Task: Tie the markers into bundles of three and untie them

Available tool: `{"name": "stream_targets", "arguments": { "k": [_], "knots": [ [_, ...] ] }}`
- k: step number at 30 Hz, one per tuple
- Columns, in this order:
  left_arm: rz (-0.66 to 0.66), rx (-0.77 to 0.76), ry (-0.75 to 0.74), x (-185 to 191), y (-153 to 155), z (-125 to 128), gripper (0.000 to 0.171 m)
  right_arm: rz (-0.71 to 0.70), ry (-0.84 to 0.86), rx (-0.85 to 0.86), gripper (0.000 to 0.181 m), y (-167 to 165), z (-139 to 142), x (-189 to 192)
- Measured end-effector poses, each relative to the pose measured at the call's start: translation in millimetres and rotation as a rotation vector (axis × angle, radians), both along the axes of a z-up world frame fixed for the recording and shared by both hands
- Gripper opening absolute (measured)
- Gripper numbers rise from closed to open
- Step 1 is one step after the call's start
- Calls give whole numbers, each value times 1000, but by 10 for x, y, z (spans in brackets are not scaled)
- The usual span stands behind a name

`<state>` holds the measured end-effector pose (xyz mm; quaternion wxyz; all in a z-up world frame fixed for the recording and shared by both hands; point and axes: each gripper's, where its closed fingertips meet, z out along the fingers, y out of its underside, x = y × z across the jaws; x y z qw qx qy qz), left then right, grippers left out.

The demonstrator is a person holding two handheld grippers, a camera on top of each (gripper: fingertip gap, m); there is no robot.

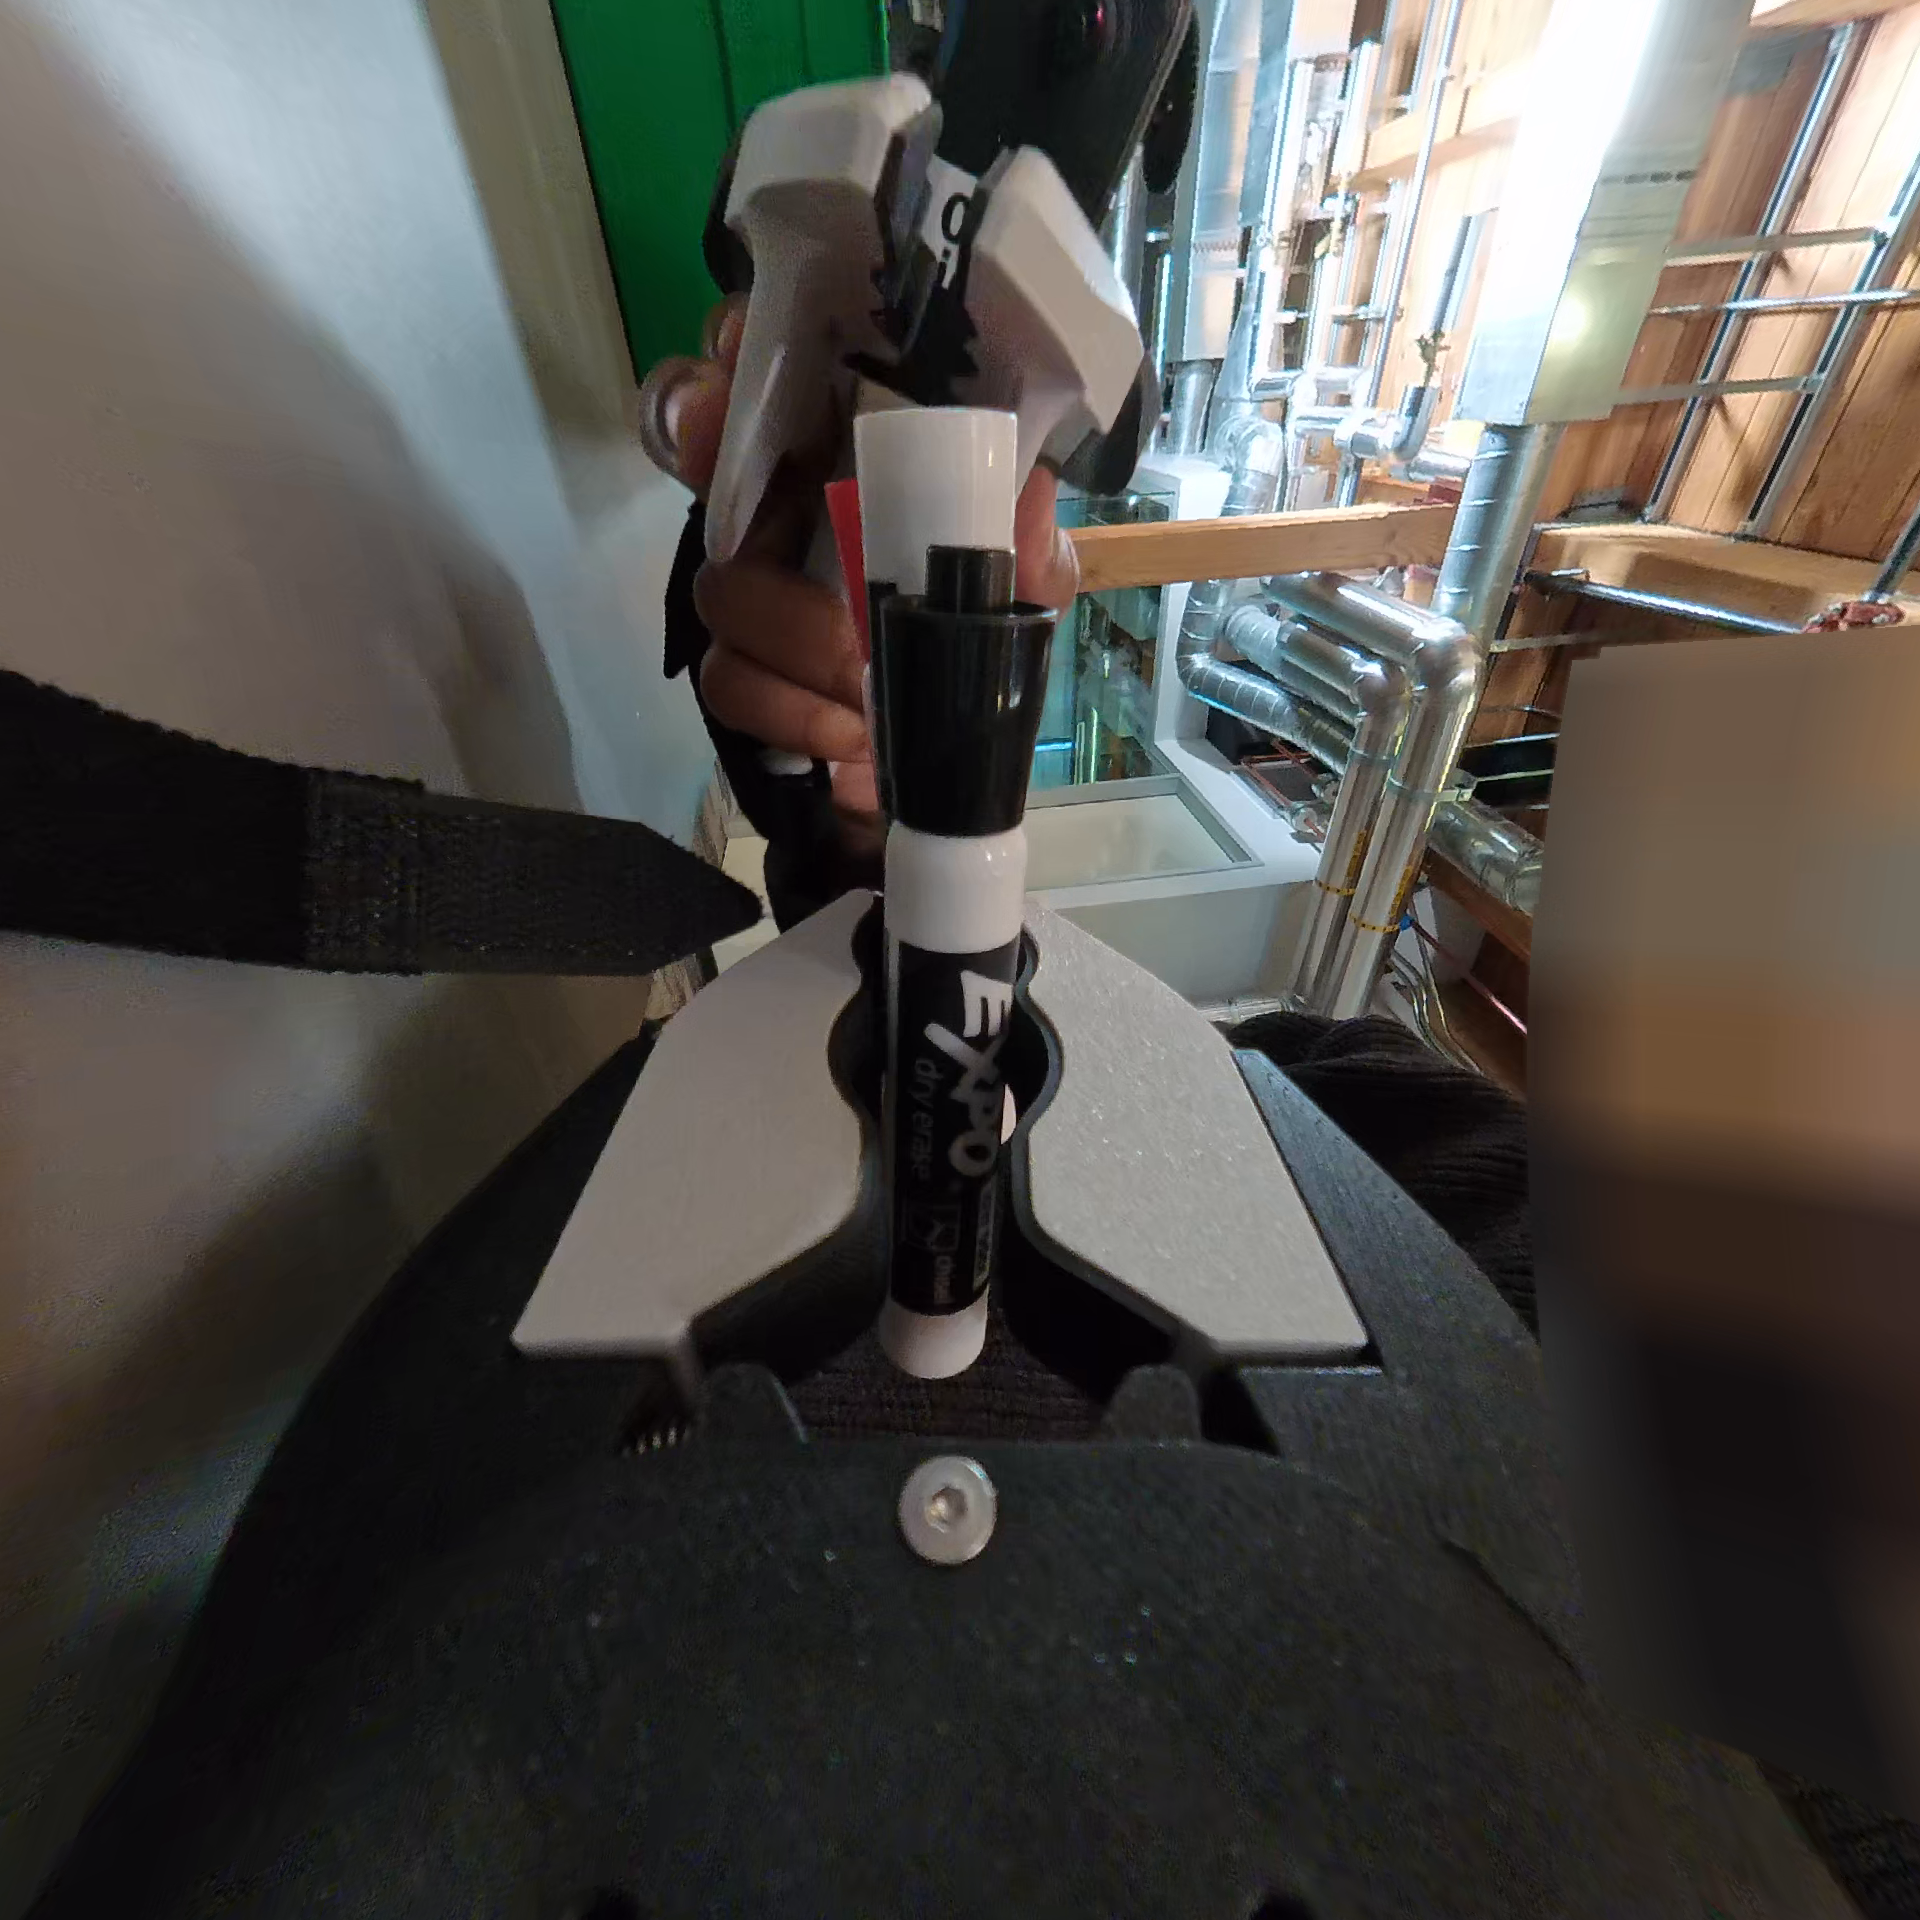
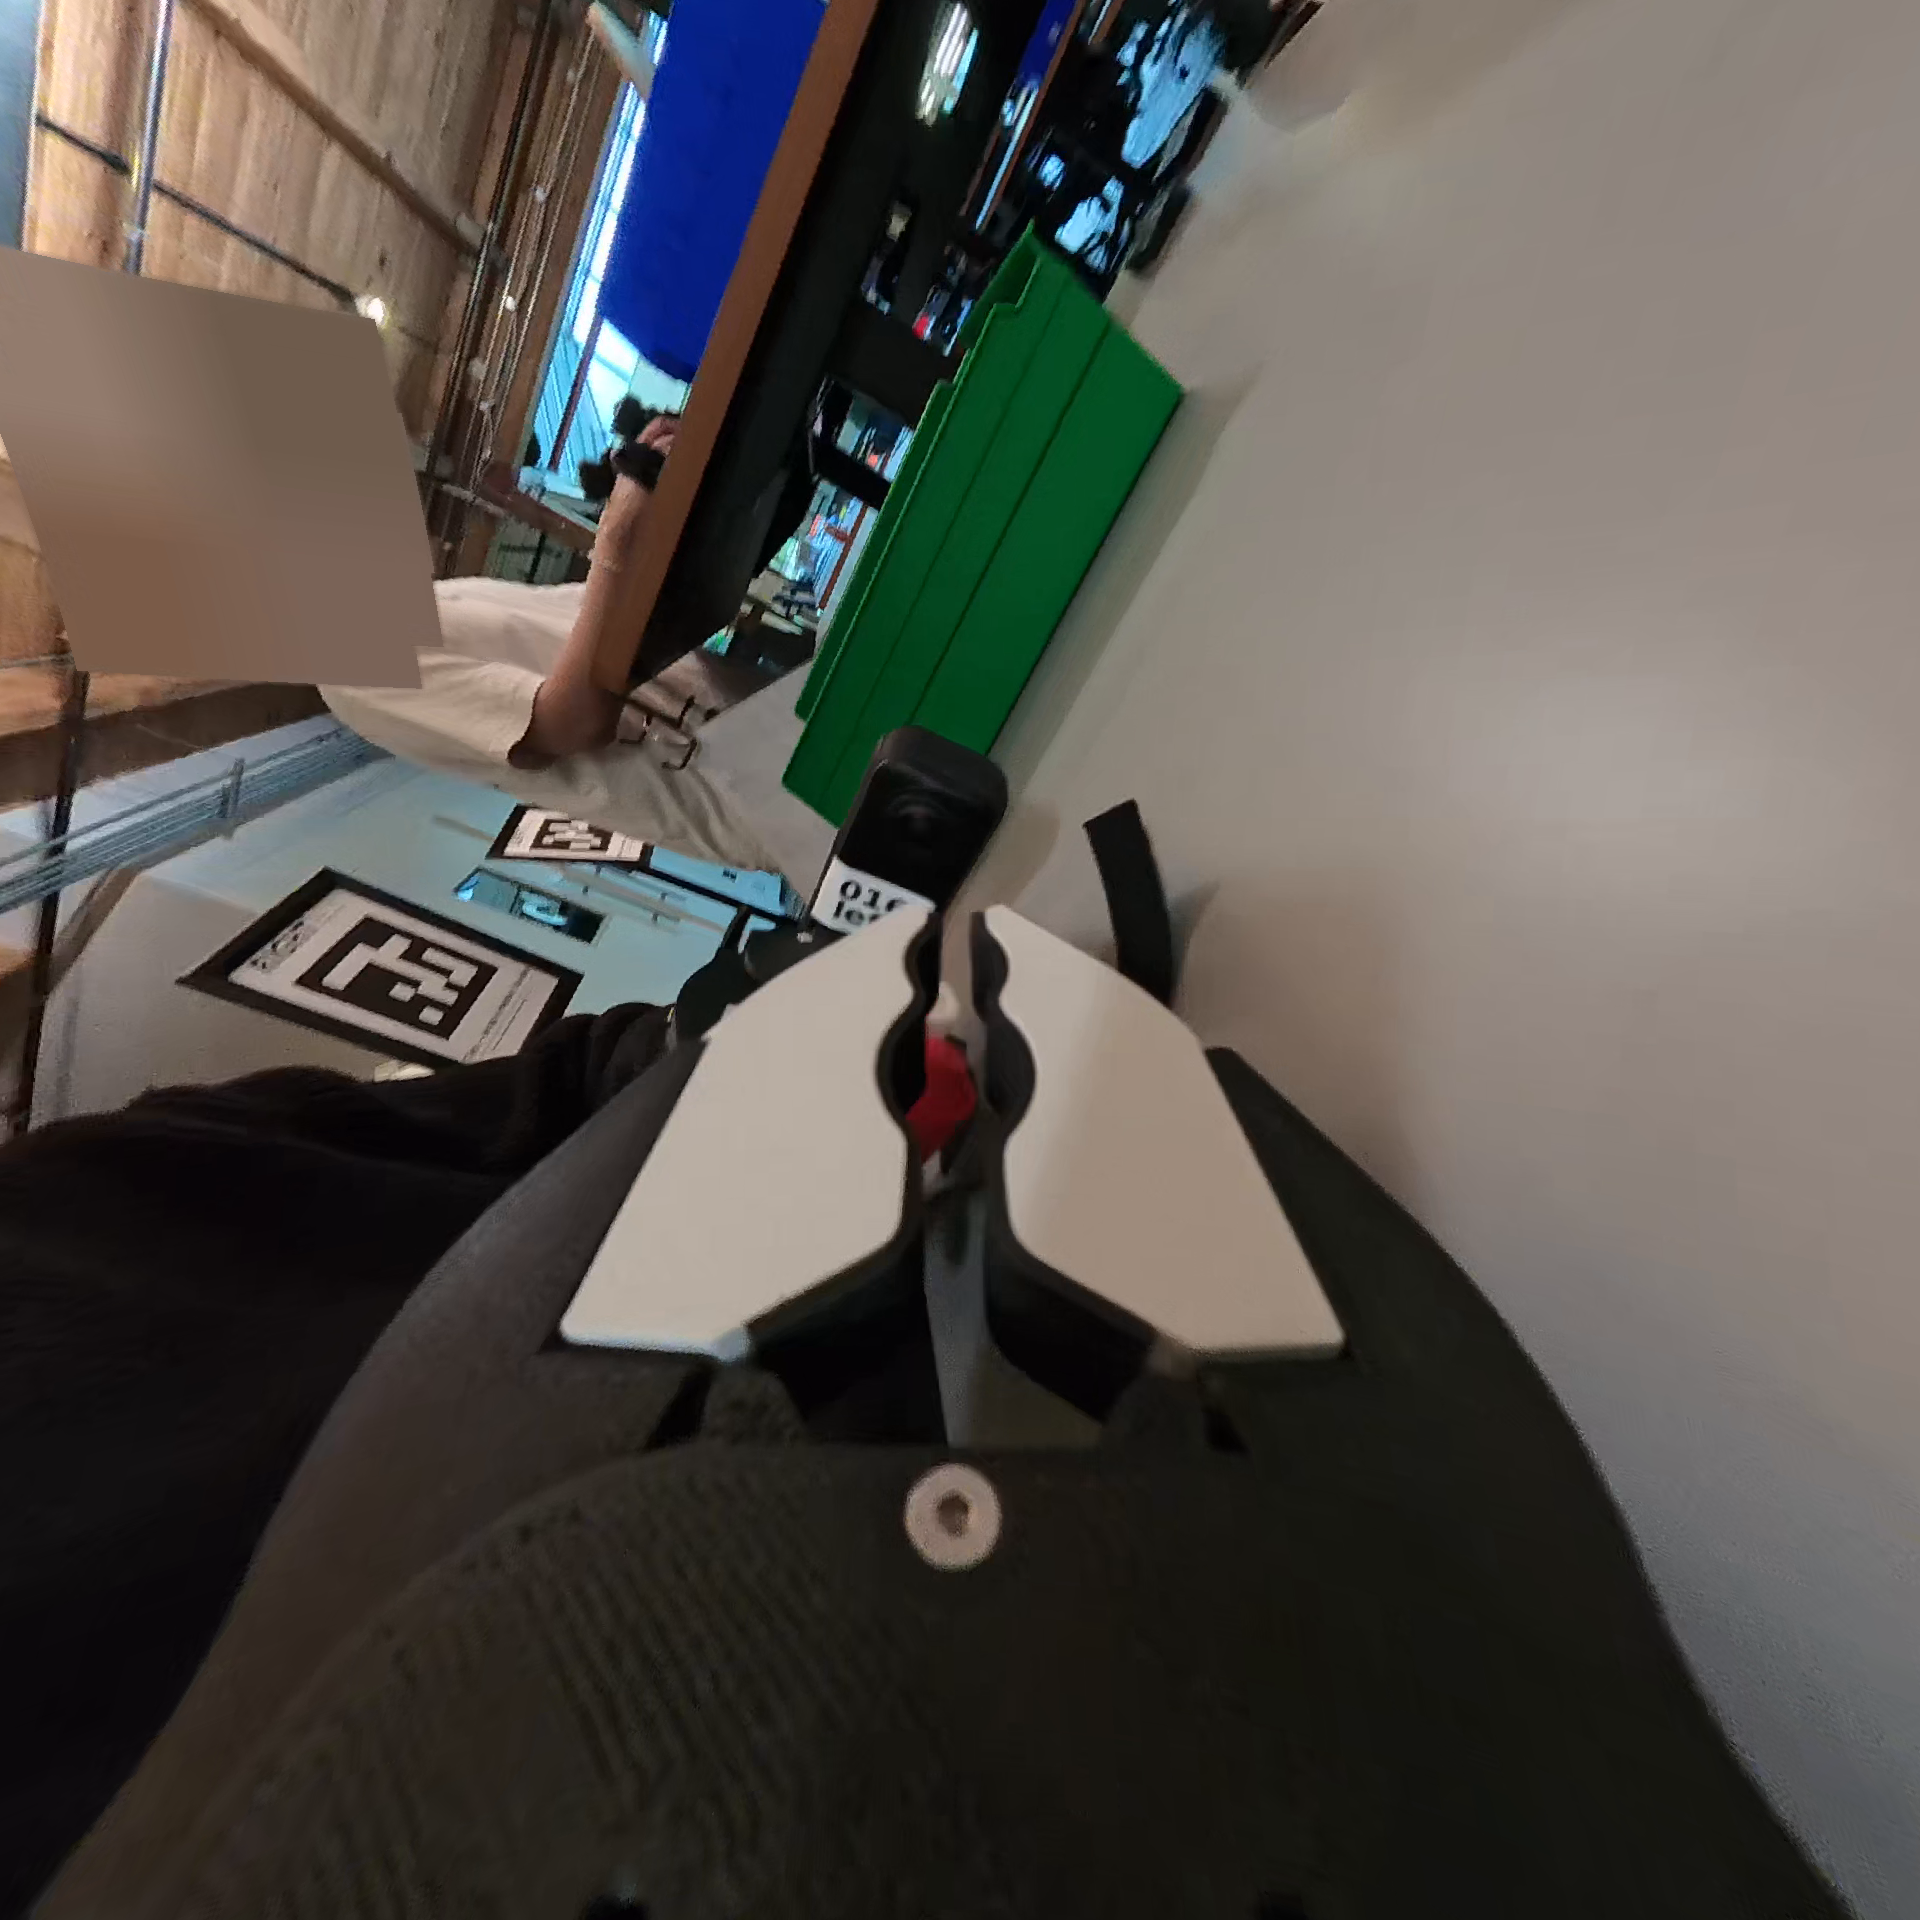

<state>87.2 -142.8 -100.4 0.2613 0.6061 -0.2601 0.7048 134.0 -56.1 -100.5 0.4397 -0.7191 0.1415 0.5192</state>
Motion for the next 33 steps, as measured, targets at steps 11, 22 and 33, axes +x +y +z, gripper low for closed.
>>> {"name": "stream_targets", "arguments": {
  "k": [11,22,33],
  "knots": [
    [-11,9,17,-5,-23,-36,19,99,5,-45,0,-70,-82,-137],
    [2,10,18,2,7,-40,19,107,16,-31,0,-70,-53,-160],
    [34,-2,19,27,101,-35,19,39,-4,-9,23,-13,-33,-94]
  ]
}}
